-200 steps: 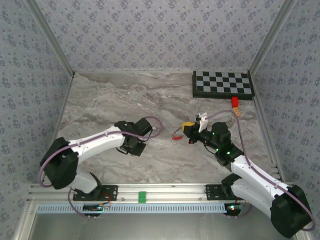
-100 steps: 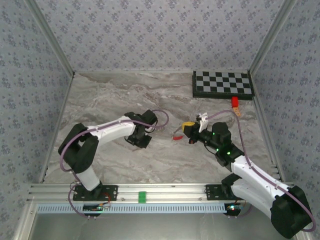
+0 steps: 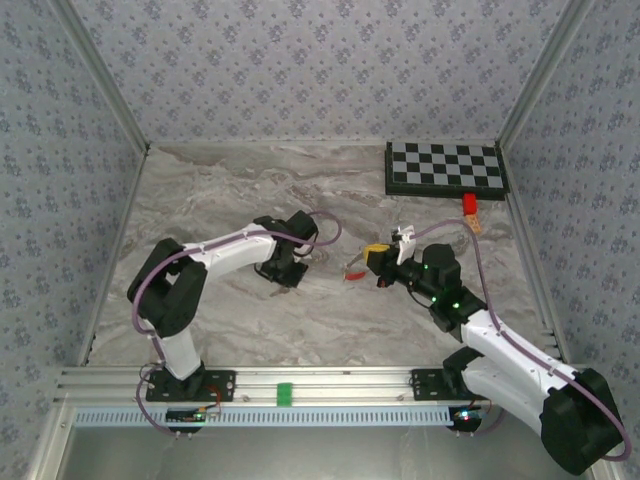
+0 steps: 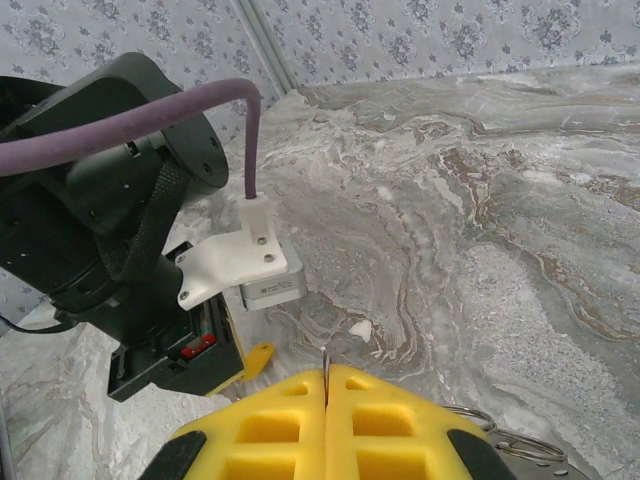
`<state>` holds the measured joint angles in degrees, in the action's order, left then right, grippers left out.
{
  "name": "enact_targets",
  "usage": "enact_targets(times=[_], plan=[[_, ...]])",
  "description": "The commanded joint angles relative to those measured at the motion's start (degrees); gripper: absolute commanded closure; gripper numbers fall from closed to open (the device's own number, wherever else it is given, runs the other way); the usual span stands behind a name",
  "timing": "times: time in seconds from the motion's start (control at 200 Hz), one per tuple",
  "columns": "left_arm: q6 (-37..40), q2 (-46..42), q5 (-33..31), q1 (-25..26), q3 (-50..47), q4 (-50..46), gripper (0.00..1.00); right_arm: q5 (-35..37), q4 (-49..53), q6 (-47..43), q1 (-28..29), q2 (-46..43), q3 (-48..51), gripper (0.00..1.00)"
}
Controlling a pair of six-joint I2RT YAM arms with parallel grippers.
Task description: Put the keys on the keyring
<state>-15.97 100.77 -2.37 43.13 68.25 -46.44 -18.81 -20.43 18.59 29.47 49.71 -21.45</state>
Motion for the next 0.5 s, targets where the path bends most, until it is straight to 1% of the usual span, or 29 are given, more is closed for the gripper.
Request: enact_targets(times=[0.0,0.195,0.495], plan=[[-0.76,-5.45,-0.33,0.31,-1.31,-2.91,1.0,0.11,-1.98,0.04,-0.03,0.0,0.07,1.0],[-2.22,-10.4,-1.14,1.45,-4.94,-3.75,1.0,-0.36,-2.34,0.45,0.02,0.3,0.08,1.0],[-2.88,-15.18,-2.21,3.84,-8.77,-4.05,1.0,-0.35,-2.25,0.41,0.23,-0.33,-0.02,1.0]])
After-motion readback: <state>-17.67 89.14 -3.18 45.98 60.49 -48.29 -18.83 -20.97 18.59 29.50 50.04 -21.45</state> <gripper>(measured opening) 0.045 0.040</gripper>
